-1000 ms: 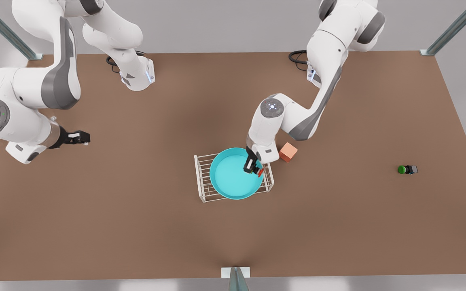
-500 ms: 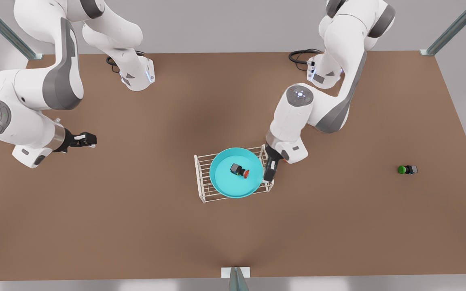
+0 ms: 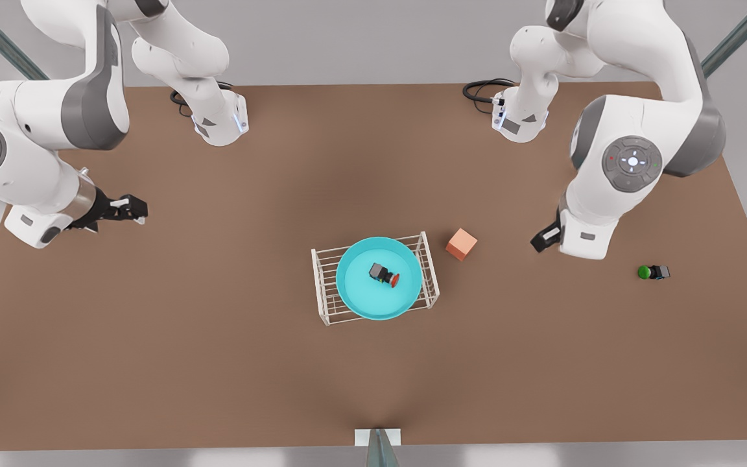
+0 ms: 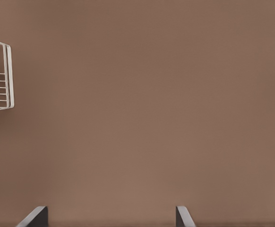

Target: Place the plate on the shelf with right arm and place the red button switch in the plate with left arm

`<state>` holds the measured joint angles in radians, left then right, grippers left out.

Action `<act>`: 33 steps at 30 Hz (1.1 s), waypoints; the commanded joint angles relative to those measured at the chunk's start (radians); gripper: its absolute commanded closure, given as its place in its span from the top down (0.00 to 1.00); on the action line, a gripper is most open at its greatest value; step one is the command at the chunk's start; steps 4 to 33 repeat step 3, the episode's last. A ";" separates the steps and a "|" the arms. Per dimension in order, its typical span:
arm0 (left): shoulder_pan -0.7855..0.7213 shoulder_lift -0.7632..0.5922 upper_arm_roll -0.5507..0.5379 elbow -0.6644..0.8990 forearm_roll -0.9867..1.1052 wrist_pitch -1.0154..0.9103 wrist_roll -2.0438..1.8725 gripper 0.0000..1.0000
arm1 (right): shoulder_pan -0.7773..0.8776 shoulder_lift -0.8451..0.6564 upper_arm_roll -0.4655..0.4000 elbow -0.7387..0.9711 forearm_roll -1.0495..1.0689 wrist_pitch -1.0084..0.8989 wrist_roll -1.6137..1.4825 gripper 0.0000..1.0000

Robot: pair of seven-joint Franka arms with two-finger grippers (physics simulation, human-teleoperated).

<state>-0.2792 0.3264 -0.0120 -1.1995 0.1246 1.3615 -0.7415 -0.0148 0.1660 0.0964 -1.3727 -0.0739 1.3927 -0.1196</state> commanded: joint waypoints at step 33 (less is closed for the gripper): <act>0.002 -0.001 -0.003 0.000 -0.020 -0.075 0.889 1.00 | -0.001 -0.006 -0.007 -0.002 0.000 -0.003 0.017 1.00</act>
